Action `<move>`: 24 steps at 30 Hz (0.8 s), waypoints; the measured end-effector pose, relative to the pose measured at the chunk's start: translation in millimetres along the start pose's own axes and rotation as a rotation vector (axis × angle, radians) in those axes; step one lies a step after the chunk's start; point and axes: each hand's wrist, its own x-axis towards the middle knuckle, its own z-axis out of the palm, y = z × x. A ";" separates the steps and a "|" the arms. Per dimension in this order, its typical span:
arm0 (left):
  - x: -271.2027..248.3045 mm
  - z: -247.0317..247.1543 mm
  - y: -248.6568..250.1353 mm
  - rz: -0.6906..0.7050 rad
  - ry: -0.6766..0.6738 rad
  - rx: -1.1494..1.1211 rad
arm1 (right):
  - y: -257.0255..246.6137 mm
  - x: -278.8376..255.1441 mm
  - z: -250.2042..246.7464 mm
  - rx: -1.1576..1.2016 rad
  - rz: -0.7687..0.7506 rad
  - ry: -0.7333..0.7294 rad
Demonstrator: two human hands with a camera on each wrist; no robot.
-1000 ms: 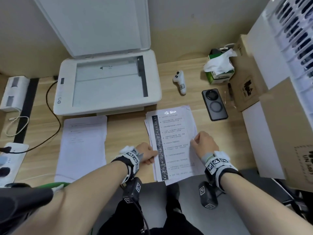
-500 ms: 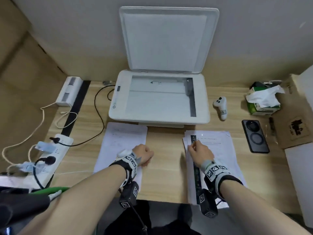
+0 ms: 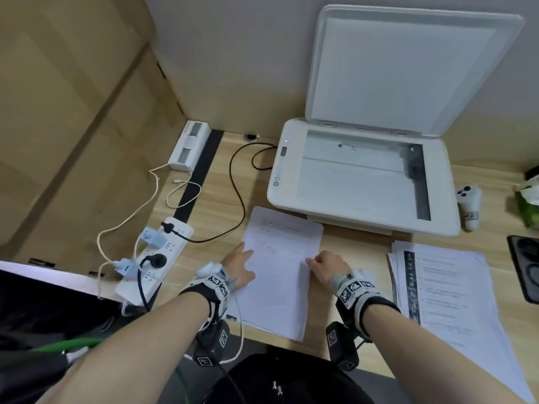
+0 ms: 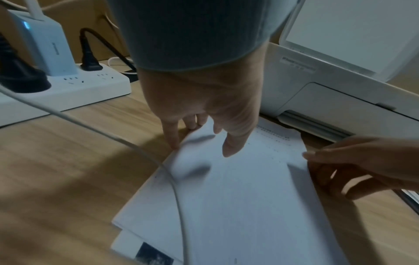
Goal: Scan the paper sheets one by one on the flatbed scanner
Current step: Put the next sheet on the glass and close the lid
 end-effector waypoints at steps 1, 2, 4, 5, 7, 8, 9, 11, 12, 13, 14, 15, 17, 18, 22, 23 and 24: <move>-0.3 2.9 -2.0 0.014 0.017 -0.007 | -0.6 0.8 0.1 0.001 0.011 0.009; -1.3 4.4 -3.4 0.021 0.033 0.000 | -1.2 0.9 0.7 0.002 0.023 0.017; -0.2 4.5 -5.4 0.032 0.053 0.009 | -2.6 1.4 0.3 0.001 0.030 0.044; 0.9 4.4 -6.0 0.043 0.058 0.004 | -2.1 1.9 0.2 0.001 0.027 0.055; 0.5 2.7 -7.1 0.065 0.060 0.005 | -2.5 3.3 0.3 -0.013 0.021 0.066; -0.1 1.2 -8.0 0.075 0.057 0.008 | -3.5 3.1 0.1 -0.024 0.023 0.068; 0.7 1.2 -10.3 0.084 0.055 0.013 | -3.4 3.1 0.4 -0.031 0.025 0.068; 2.3 0.7 -14.0 0.084 0.049 0.021 | -2.9 2.6 -0.6 -0.041 0.031 0.057; 2.7 -0.9 -14.2 0.083 0.050 0.027 | -2.6 1.9 -2.5 -0.049 0.035 0.045; 3.8 -2.7 -12.9 0.082 0.056 0.038 | -1.3 1.9 -5.2 -0.052 0.036 0.031; 4.1 -6.0 -10.2 0.076 0.056 0.044 | 0.5 2.0 -9.2 -0.054 0.034 0.016; 5.2 -8.0 -8.0 0.072 0.051 0.042 | 2.9 0.8 -13.0 -0.064 0.031 0.005; 2.8 -15.7 1.5 0.062 0.022 0.048 | 4.5 -5.9 -24.0 -0.096 0.018 0.004; 2.4 -20.2 6.8 0.049 0.002 0.072 | 4.8 -8.2 -29.5 -0.113 0.001 0.005; -0.8 -56.0 31.8 0.048 -0.013 0.090 | -7.3 -25.1 -70.2 -0.184 -0.080 -0.036; -2.1 -69.7 42.0 0.079 -0.007 0.071 | -10.9 -29.0 -85.9 -0.174 -0.090 -0.055; -3.3 -84.2 52.5 0.116 -0.008 0.051 | -13.9 -31.7 -102.3 -0.156 -0.102 -0.071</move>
